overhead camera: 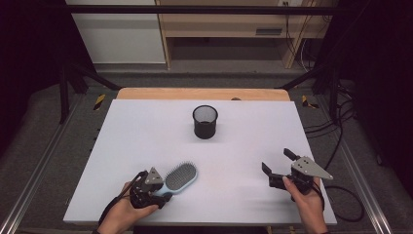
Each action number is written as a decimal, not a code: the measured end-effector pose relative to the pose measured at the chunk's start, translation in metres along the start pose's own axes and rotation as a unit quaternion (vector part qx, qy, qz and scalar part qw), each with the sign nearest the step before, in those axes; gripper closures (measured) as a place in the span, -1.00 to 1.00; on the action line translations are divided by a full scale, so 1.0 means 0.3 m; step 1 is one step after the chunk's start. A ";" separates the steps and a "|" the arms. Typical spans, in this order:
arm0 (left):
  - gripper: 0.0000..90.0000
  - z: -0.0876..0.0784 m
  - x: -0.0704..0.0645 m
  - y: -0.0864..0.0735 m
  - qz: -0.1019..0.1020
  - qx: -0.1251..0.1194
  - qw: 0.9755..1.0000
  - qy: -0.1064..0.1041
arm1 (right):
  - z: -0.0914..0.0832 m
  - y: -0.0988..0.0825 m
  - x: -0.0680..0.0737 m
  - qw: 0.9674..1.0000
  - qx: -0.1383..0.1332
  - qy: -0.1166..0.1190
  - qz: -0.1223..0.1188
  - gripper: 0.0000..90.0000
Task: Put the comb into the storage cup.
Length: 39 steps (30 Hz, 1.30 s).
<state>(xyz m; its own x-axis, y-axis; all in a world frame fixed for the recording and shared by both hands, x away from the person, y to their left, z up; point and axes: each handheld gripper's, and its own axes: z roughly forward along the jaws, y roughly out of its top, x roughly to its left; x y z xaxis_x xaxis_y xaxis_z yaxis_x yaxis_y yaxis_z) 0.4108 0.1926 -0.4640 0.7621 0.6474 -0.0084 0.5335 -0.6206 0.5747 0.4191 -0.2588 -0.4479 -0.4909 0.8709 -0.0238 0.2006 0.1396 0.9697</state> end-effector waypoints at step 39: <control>0.55 -0.007 0.000 0.012 0.009 -0.068 0.998 0.003 | 0.000 0.001 0.002 1.000 0.002 0.004 0.000 -0.87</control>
<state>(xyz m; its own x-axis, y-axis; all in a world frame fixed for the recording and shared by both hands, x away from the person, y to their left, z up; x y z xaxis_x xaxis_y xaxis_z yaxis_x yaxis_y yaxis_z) 0.4120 0.1912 -0.4602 0.7688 0.6394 0.0079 0.4646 -0.5670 0.6802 0.4189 -0.2581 -0.4478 -0.4984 0.8667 -0.0217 0.2041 0.1416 0.9687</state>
